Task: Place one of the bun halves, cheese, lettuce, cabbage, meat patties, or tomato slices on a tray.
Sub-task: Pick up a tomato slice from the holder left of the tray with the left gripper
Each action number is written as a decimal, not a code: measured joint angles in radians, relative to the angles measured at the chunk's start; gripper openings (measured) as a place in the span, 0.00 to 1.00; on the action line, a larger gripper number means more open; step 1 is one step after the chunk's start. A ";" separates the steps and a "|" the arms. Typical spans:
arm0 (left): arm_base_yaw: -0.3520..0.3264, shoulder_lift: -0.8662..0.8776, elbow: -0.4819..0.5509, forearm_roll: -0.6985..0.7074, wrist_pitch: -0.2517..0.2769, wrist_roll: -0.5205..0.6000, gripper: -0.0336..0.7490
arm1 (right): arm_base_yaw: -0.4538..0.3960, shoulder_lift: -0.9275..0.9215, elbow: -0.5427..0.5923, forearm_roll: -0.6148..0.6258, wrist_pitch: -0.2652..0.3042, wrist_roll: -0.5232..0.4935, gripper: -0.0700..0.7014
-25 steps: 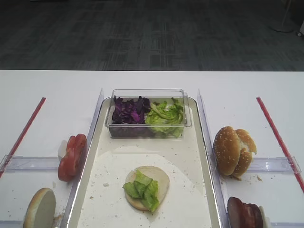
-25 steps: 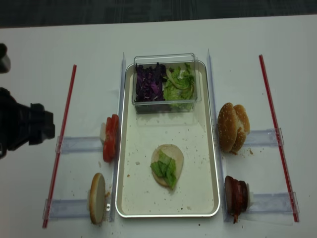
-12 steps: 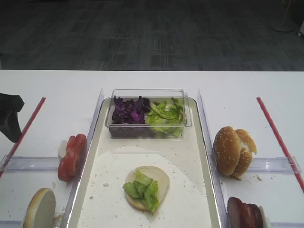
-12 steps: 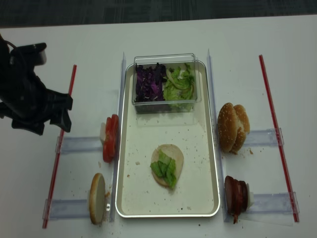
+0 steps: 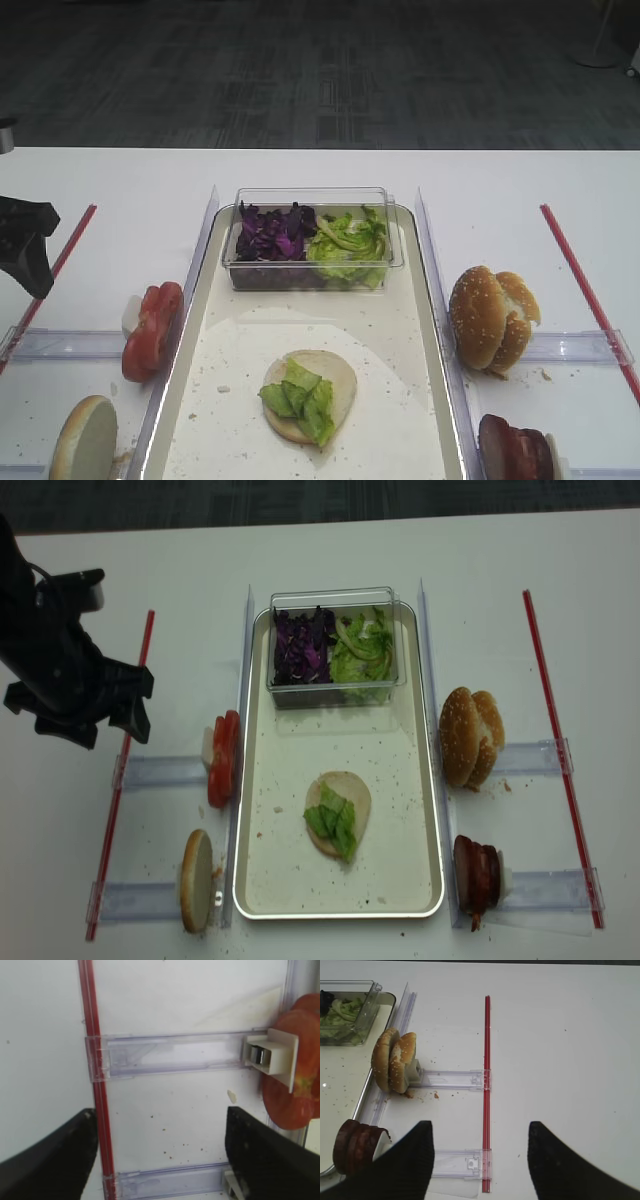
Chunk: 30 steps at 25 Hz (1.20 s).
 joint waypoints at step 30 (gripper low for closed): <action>-0.354 0.020 -0.122 -0.042 0.032 -0.087 0.58 | 0.000 0.000 0.000 0.000 0.000 0.000 0.67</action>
